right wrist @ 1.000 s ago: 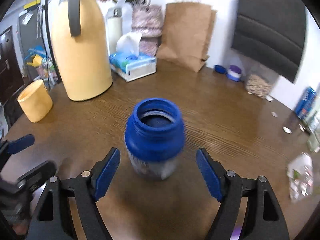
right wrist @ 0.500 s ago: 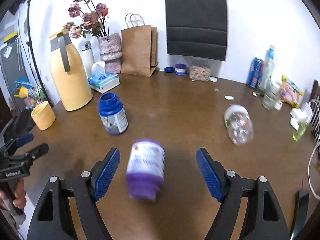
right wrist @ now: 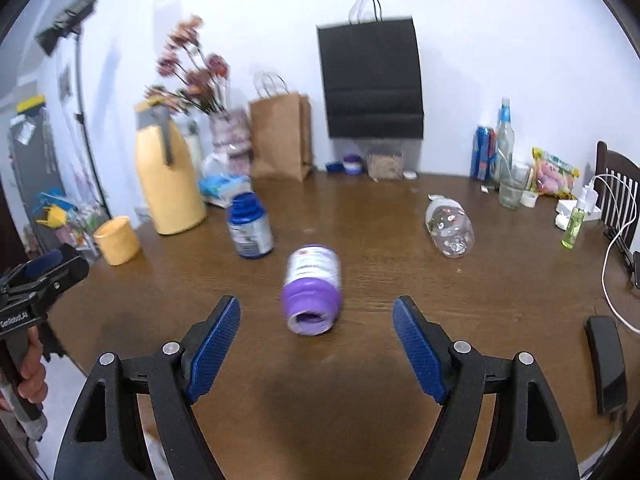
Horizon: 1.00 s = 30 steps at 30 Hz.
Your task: Flip cup upright
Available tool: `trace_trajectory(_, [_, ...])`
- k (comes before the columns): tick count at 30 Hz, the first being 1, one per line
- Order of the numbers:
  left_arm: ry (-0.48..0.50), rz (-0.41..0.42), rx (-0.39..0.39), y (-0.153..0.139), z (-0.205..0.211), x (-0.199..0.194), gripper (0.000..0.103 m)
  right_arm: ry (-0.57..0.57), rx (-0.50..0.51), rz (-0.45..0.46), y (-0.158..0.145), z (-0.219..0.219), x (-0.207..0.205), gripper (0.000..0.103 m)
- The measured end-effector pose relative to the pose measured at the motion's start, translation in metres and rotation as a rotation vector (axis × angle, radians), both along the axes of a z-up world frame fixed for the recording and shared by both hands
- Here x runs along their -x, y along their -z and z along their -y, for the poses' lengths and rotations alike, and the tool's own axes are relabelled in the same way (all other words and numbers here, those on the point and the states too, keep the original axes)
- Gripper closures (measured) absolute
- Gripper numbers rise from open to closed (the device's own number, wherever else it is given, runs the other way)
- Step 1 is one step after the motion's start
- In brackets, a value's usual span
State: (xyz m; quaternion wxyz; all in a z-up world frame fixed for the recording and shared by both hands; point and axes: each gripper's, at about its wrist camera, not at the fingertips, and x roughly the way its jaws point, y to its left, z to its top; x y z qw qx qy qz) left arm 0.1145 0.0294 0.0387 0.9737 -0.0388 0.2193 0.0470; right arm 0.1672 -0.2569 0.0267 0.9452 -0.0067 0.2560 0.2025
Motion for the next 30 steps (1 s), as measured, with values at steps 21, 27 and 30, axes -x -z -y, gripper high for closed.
trace_trajectory(21, [-0.021,0.125,-0.030,0.043,0.012,0.148,0.000,-0.027,0.058,0.139,0.039,0.009,0.161,0.020])
trace_trajectory(27, [-0.008,0.115,-0.027,0.042,0.012,0.148,0.000,-0.011,0.030,0.139,0.036,0.010,0.158,0.020])
trace_trajectory(30, [-0.009,0.118,-0.028,0.041,0.012,0.148,0.000,-0.009,0.028,0.145,0.035,0.010,0.157,0.020])
